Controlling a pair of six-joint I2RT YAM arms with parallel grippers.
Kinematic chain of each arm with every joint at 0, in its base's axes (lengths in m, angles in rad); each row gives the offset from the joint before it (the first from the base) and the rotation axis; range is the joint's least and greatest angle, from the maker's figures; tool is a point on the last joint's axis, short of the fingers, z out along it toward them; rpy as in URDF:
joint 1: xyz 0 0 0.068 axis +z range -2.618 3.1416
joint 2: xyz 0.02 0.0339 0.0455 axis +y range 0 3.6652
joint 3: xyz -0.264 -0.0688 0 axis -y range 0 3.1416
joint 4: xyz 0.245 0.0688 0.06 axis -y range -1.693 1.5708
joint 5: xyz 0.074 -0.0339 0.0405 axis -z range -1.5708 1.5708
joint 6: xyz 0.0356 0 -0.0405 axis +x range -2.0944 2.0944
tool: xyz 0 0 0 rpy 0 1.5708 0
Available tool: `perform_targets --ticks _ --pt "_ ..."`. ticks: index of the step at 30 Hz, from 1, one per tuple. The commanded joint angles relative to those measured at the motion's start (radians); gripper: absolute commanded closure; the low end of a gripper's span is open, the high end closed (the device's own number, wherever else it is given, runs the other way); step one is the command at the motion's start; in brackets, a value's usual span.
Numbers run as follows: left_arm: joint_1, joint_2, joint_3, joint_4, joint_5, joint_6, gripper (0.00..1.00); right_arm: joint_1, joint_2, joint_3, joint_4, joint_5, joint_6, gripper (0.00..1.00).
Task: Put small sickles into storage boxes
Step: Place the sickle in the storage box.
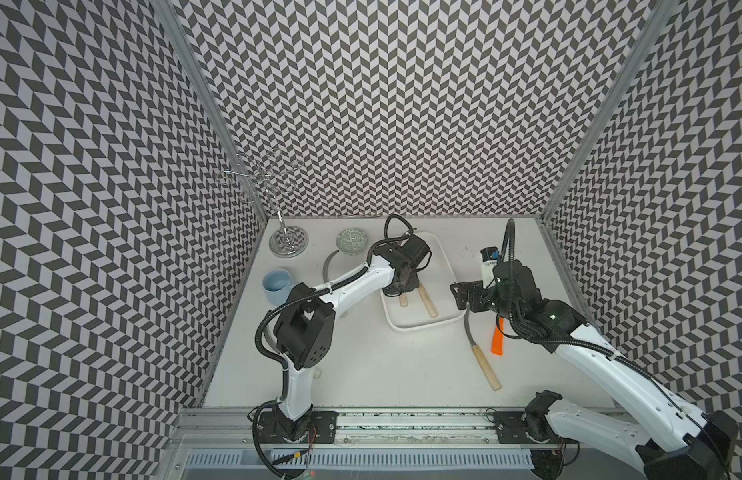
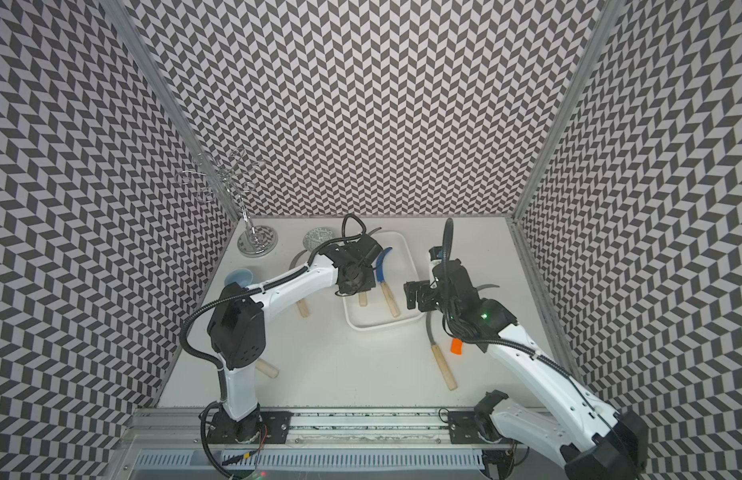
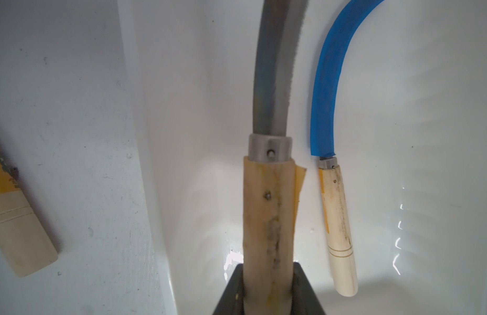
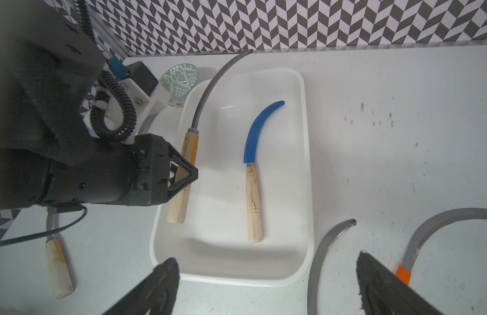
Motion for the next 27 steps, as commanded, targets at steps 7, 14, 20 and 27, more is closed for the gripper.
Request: perform_targets --ticks 7,14,20,27 --pt "0.001 0.002 -0.045 0.062 0.013 -0.001 0.9 -0.011 -0.027 -0.025 0.049 0.001 0.008 0.0" --pt "0.001 0.018 -0.059 0.076 0.023 0.0 0.9 -0.013 -0.029 -0.027 0.049 -0.008 0.007 0.0" --pt "0.002 0.041 -0.059 0.081 0.031 -0.002 0.9 -0.012 -0.027 -0.028 0.051 -0.013 0.005 0.0" --pt "0.001 0.058 -0.071 0.092 0.045 -0.003 0.91 -0.013 -0.029 -0.029 0.051 -0.014 0.004 0.0"
